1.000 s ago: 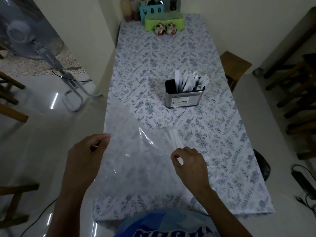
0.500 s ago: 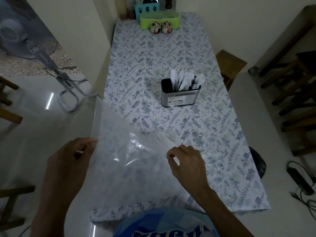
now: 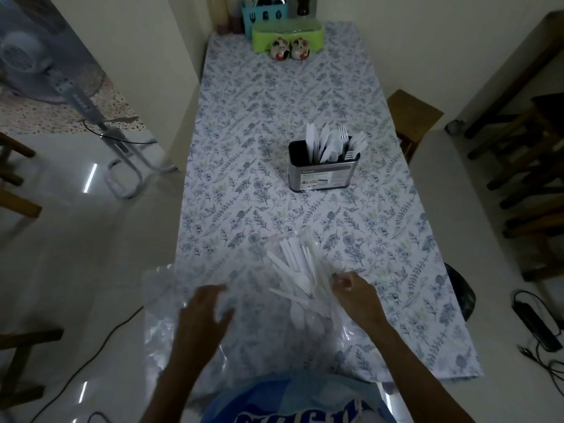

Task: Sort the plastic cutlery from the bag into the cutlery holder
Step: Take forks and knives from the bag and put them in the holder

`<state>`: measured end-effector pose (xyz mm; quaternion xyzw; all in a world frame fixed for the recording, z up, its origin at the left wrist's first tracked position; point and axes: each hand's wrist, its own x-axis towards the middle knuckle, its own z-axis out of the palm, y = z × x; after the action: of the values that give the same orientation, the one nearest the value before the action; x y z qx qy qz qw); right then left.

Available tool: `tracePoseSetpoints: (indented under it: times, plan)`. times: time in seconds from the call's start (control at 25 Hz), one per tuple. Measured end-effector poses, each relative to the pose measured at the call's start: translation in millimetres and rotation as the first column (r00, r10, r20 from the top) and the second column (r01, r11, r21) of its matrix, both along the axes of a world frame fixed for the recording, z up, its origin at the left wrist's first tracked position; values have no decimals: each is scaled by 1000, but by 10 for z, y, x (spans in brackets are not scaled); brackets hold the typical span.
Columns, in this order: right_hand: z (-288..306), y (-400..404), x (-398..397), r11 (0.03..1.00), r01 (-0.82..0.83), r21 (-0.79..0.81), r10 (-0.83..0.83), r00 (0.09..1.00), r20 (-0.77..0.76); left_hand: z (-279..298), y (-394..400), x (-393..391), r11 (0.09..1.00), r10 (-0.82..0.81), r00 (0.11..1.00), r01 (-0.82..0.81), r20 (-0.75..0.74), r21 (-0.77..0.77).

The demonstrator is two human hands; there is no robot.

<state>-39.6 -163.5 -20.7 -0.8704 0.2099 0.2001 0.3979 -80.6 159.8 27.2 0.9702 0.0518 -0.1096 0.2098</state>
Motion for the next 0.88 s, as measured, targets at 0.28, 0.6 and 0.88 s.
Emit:
tracePoseSetpoints:
  times: [0.28,0.6,0.88]
  plan:
    - [90,76,-28,999,-38,36,38,999,21,-715,-617,197,945,-322,928,304,-188,-121]
    - [239,358,33,981,-142,129,111,969,222,-497,-1156,714,918,-223,942,117,-252,-379]
    - [209,289,64,929,-368,52,346,908,236,-547,-1246,865,945,-89,976,20,-200,-326]
